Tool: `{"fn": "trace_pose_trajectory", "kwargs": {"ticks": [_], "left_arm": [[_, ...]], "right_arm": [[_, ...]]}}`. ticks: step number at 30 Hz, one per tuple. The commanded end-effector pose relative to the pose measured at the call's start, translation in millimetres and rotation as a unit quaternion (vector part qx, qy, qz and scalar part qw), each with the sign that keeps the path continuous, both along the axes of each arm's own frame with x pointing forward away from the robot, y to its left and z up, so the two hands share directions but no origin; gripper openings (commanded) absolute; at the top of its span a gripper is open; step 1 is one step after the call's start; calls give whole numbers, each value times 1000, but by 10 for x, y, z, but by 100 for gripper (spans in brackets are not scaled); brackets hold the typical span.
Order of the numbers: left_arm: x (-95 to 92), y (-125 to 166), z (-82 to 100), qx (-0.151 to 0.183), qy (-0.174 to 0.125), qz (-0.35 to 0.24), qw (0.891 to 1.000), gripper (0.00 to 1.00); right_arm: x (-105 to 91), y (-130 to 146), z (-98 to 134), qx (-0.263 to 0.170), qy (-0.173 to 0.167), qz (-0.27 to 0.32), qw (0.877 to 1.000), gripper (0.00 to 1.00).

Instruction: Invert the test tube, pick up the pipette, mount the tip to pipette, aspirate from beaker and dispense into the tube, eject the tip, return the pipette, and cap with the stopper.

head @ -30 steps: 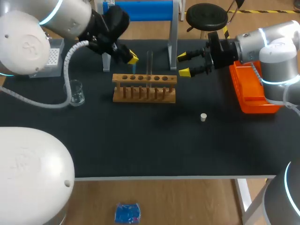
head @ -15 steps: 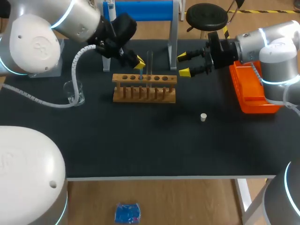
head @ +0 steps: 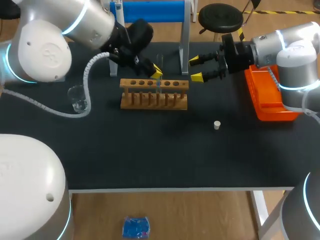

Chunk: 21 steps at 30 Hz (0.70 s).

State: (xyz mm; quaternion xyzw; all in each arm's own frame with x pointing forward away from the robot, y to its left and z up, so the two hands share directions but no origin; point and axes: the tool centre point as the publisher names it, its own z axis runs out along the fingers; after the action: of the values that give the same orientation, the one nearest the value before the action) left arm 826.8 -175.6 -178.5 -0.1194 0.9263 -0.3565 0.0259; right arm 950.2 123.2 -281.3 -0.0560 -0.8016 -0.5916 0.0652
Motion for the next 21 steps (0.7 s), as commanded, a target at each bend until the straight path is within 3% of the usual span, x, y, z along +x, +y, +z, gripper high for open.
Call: {"fn": "trace_pose_trajectory", "kwargs": {"ticks": [1,9,21], "left_arm": [[69,-199,-196,-5,4,-4,1000,0],[45,-308,-305,-5,14,-13,1000,0],[43,-305,-314,-7,15,-15,1000,0]], "right_arm": [[-5,-1,1,0,-1,-1,1000,100],[-5,-1,1,0,-1,-1,1000,100],[-5,-1,1,0,-1,-1,1000,100]]}}
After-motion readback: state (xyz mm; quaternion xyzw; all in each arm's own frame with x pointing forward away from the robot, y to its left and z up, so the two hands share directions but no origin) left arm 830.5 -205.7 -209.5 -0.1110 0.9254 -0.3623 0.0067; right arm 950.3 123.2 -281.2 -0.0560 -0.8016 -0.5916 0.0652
